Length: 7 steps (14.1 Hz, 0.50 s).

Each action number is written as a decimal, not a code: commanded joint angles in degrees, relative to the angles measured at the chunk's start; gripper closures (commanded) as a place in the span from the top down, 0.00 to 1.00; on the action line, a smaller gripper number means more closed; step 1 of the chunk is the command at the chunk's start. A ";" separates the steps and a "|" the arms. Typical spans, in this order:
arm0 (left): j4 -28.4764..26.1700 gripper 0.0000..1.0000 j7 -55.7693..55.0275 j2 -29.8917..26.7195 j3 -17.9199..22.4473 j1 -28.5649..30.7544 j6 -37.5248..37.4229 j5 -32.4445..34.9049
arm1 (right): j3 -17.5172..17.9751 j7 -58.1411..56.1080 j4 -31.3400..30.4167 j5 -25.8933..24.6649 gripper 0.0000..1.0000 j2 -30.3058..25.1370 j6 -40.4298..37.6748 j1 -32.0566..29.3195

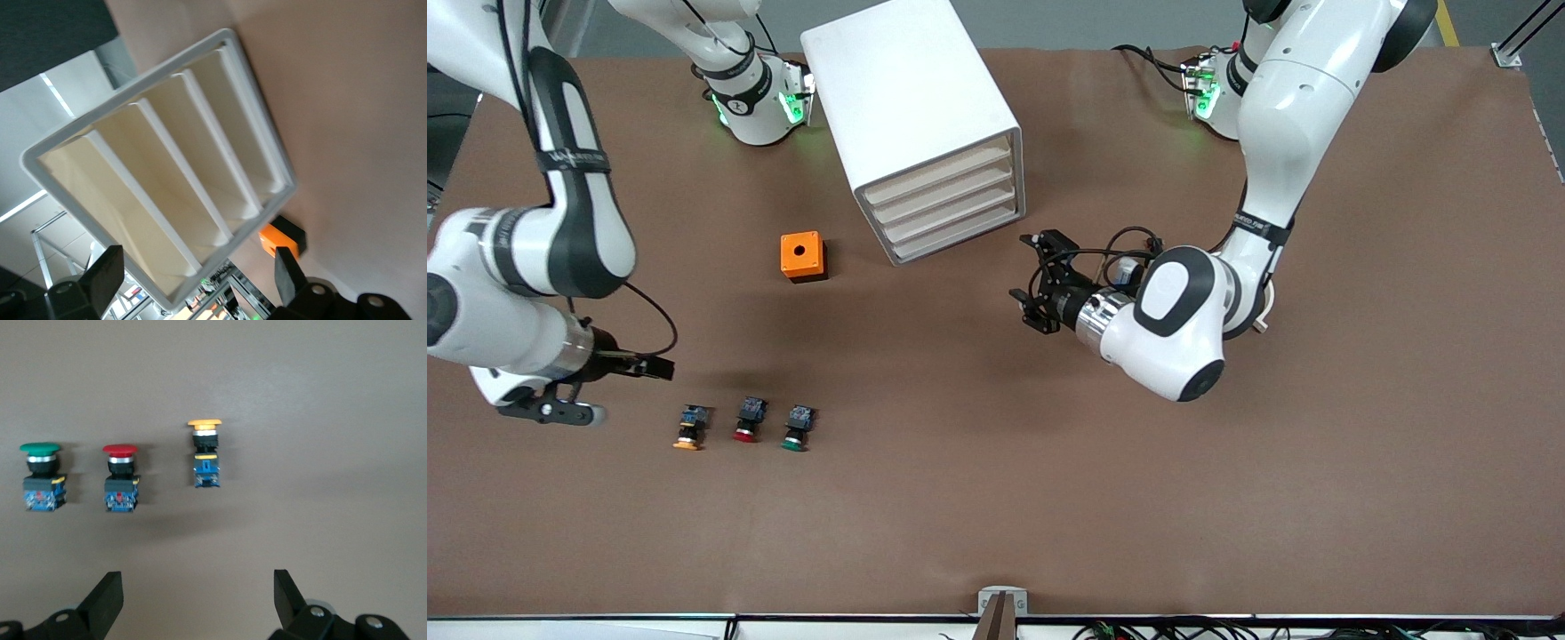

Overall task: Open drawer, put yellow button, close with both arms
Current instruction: 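Grasp the drawer front with the left gripper while the right grasps yellow button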

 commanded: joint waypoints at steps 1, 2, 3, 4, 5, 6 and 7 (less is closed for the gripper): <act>0.42 0.98 -7.46 0.95 0.04 -1.36 -4.58 -3.71 | 0.08 2.06 -3.99 0.15 1.00 2.39 8.27 -0.29; 0.15 0.96 -9.23 1.48 0.04 -1.89 -6.16 -5.20 | 0.08 2.15 -5.05 0.15 1.00 3.70 11.61 -0.30; 0.06 0.90 -10.55 2.10 0.04 -2.24 -7.40 -5.91 | 0.08 2.15 -5.24 0.15 1.00 5.28 13.91 -0.56; -0.20 0.84 -11.43 2.37 0.04 -3.03 -7.93 -6.01 | 0.08 2.15 -5.15 0.15 1.00 6.69 15.41 -0.73; -0.72 0.77 -11.62 2.63 0.04 -3.21 -8.37 -6.27 | 0.08 2.15 -5.15 0.15 1.00 7.84 17.17 -0.82; -1.08 0.69 -11.97 2.89 0.04 -3.30 -8.81 -7.06 | 0.08 1.98 -5.15 0.07 1.00 9.24 19.10 -1.00; -1.60 0.62 -12.93 3.59 0.04 -3.65 -9.25 -8.80 | 0.08 1.98 -5.15 0.15 1.00 10.39 20.16 -0.91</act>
